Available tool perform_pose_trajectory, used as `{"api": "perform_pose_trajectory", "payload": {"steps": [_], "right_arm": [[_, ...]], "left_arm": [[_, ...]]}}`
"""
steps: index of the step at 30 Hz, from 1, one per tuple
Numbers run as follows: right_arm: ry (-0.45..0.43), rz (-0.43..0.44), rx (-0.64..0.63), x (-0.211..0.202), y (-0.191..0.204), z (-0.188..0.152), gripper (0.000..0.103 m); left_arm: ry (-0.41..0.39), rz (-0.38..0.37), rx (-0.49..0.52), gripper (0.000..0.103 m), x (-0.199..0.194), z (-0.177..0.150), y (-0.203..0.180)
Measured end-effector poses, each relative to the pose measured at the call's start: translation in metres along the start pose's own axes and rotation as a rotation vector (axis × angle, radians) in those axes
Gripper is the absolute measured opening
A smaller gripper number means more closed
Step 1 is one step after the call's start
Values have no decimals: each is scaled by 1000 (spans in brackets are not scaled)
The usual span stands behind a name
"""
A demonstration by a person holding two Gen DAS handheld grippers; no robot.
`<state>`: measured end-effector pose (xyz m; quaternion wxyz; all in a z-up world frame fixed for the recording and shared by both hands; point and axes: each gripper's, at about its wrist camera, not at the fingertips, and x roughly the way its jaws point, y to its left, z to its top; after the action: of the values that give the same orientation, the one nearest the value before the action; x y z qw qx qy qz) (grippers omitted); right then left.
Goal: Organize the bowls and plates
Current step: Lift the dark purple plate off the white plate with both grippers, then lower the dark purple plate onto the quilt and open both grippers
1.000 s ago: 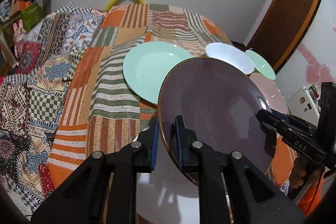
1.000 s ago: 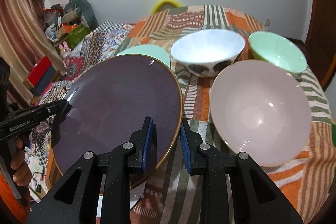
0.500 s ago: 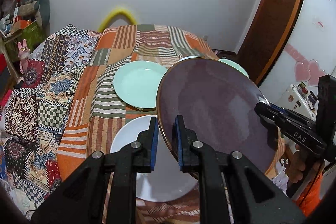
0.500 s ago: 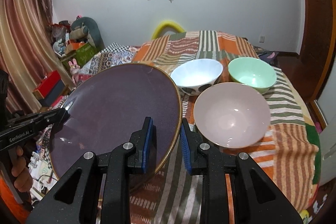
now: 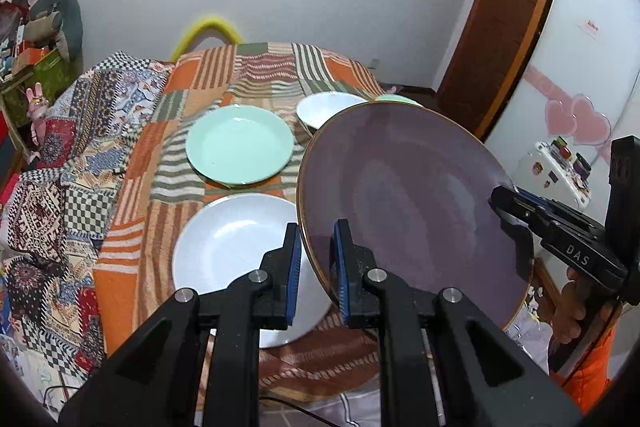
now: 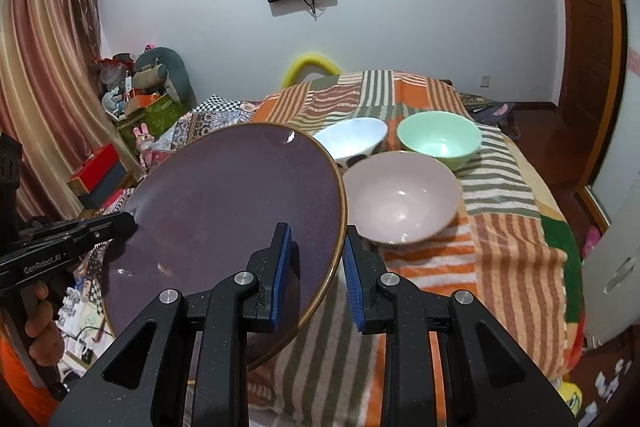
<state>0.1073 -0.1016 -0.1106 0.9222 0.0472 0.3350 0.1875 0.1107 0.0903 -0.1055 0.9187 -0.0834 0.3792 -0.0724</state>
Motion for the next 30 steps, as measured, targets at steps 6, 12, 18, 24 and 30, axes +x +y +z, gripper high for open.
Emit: {"api": "perform_pose_trajectory", "payload": {"steps": [6, 12, 18, 24, 30], "right_arm": [[16, -17, 16, -10, -18, -17, 23], [60, -33, 48, -12, -36, -35, 23], [108, -46, 78, -6, -50, -51, 23], [156, -51, 100, 3, -59, -64, 23], [202, -49, 132, 16, -70, -74, 23]], "left_arm": [[71, -15, 11, 16, 19, -13, -16], [147, -27, 23, 16, 40, -29, -30], [229, -36, 25, 16, 63, -40, -37], [306, -8, 36, 16, 86, -45, -43], [381, 1, 37, 16, 112, -51, -43]]}}
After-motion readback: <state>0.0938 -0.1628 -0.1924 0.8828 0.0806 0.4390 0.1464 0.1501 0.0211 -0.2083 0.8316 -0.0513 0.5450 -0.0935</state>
